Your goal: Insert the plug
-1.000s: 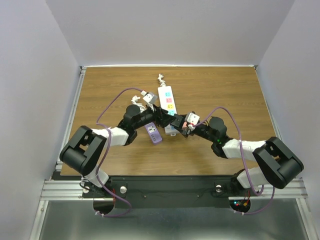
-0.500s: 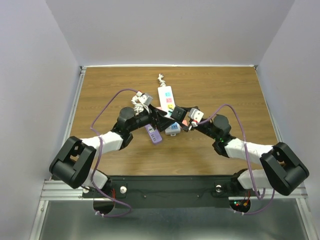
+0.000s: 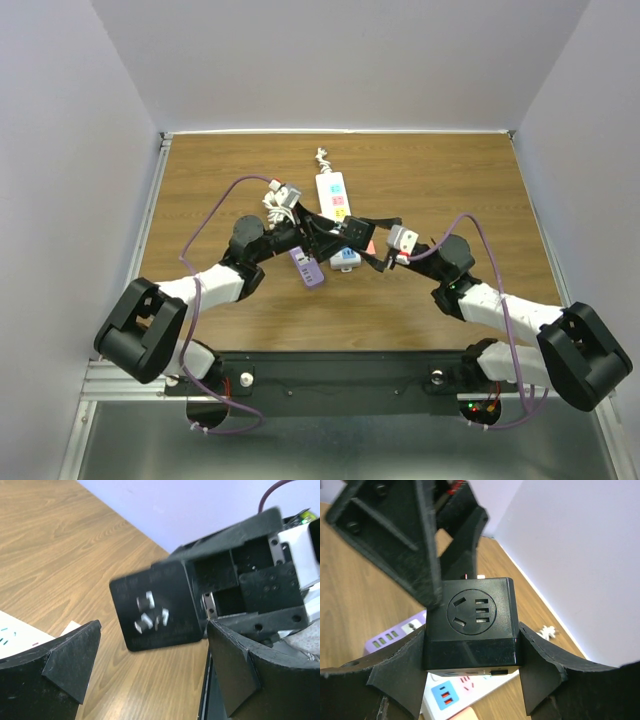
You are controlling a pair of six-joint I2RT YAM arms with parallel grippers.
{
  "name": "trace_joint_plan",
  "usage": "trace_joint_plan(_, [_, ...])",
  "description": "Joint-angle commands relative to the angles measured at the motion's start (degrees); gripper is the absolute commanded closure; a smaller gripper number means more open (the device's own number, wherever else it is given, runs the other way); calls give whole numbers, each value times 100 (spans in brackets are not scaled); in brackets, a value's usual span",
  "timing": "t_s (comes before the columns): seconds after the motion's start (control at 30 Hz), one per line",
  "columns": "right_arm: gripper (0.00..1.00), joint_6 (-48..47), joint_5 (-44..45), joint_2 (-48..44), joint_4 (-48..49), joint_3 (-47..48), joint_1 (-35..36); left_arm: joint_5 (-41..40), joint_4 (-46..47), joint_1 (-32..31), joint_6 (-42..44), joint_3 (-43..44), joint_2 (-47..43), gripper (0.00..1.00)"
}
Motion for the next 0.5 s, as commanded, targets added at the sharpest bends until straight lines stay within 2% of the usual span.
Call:
trace_joint_plan(0.0, [100, 56, -305, -84, 398, 38, 74, 129, 585, -53, -185, -22, -221, 1])
trace_joint_plan(0.4, [100, -93, -376, 65, 380, 134, 206, 182, 559, -378, -150, 312, 95, 1])
trace_joint_plan(0.47, [100, -145, -384, 127, 389, 143, 197, 225, 611, -413, -141, 312, 104, 9])
